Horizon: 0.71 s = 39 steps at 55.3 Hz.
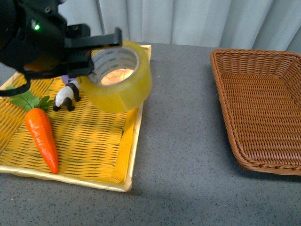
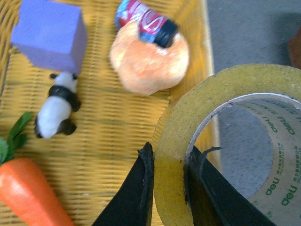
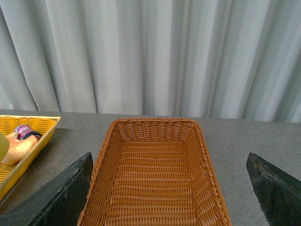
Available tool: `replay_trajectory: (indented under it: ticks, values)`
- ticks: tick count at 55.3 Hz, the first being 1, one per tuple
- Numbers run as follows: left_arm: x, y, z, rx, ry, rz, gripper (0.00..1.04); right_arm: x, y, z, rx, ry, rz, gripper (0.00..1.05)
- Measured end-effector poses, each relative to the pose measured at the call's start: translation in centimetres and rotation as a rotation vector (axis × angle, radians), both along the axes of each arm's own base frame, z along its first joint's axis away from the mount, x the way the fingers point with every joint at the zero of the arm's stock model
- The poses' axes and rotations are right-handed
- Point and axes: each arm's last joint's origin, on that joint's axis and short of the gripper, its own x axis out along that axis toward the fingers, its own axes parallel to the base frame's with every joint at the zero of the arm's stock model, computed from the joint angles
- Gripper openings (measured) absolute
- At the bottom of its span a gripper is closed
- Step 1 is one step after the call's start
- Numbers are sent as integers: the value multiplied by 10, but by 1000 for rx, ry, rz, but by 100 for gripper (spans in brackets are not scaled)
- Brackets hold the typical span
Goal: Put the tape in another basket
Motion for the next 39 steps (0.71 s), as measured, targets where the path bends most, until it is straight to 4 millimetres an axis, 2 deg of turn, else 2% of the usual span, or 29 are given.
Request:
replay_trajectory:
  ticks: [8, 23, 28, 30, 34, 39]
  values:
    - [5, -40, 18, 3, -81, -73, 16, 0, 0, 0, 0, 0, 0, 96]
    - [10, -93, 20, 17, -100, -195, 16, 0, 0, -1, 12, 26, -31, 96]
    - [12, -98, 22, 12, -107, -207, 16, 5, -3, 2, 32, 254, -311, 96]
    - [12, -99, 23, 13, -111, -210, 16, 9, -6, 4, 39, 291, -376, 96]
    - [12, -101, 25, 16, -118, -216, 16, 20, -11, 12, 69, 325, -405, 96]
    - [12, -102, 24, 34, -121, -229, 16, 42, -17, 34, 140, 324, -336, 96]
